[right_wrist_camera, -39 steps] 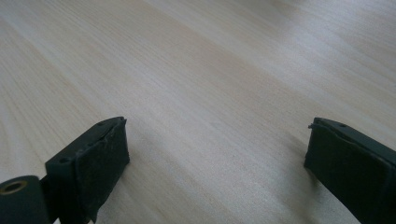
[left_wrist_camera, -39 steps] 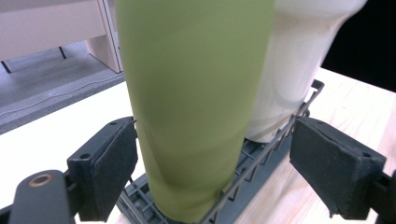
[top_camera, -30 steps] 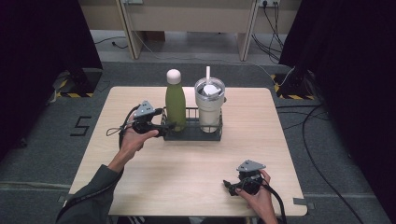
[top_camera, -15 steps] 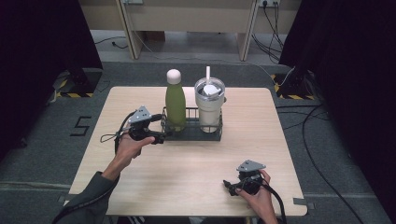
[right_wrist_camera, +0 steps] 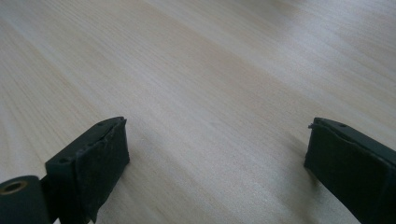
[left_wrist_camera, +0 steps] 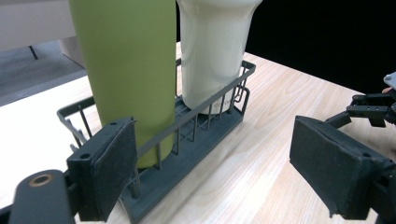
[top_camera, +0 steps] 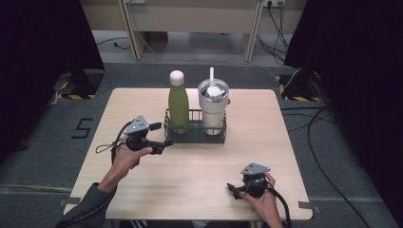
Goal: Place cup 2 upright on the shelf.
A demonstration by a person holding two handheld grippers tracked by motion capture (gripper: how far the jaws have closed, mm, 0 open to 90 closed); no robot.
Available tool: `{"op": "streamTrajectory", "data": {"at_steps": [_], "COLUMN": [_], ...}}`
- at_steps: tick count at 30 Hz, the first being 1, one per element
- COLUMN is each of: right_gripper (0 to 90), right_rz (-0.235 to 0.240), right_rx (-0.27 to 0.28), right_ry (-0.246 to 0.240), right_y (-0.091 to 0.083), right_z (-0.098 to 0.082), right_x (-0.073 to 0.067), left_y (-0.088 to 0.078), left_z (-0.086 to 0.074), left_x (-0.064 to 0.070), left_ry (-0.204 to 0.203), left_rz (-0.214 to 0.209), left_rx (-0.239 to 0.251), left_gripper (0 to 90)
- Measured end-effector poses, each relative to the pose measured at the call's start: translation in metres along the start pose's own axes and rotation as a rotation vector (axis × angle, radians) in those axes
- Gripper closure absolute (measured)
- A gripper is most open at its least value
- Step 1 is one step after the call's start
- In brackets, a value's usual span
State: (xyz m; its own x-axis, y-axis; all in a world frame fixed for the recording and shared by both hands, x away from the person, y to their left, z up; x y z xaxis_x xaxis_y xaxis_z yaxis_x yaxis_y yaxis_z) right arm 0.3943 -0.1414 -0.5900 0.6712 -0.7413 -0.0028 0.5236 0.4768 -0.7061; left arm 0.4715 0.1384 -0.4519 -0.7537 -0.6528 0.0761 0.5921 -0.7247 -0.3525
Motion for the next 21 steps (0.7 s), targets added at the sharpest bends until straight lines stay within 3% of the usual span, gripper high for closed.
{"op": "streamTrajectory", "data": {"at_steps": [13, 21], "right_gripper": [6.3, 6.3], "right_rz": [0.0, 0.0], "right_rx": [0.0, 0.0], "right_ry": [0.001, 0.0], "right_y": [0.0, 0.0], "right_z": [0.0, 0.0], "right_x": [0.0, 0.0], "left_y": [-0.014, -0.017], "left_z": [-0.016, -0.027], "left_x": [0.0, -0.001], "left_ry": [-0.014, -0.019], "left_rz": [0.011, 0.011], "left_rx": [0.018, 0.003], "left_gripper": [14.9, 14.9]}}
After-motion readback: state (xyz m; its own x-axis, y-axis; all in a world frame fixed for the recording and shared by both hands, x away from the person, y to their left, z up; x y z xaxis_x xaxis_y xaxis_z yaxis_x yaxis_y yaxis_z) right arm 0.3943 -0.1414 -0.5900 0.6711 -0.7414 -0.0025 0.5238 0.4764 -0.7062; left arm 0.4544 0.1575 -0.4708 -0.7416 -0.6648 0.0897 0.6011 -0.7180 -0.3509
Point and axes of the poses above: each handheld gripper's, and its own axes: y roughly forward along the jaws, z roughly out of its top, x roughly to its right, the point moved 10 cm from there along y, roughly forward along the jaws, and after that the axes turned 1 degree about z, right-handed, at the moved point
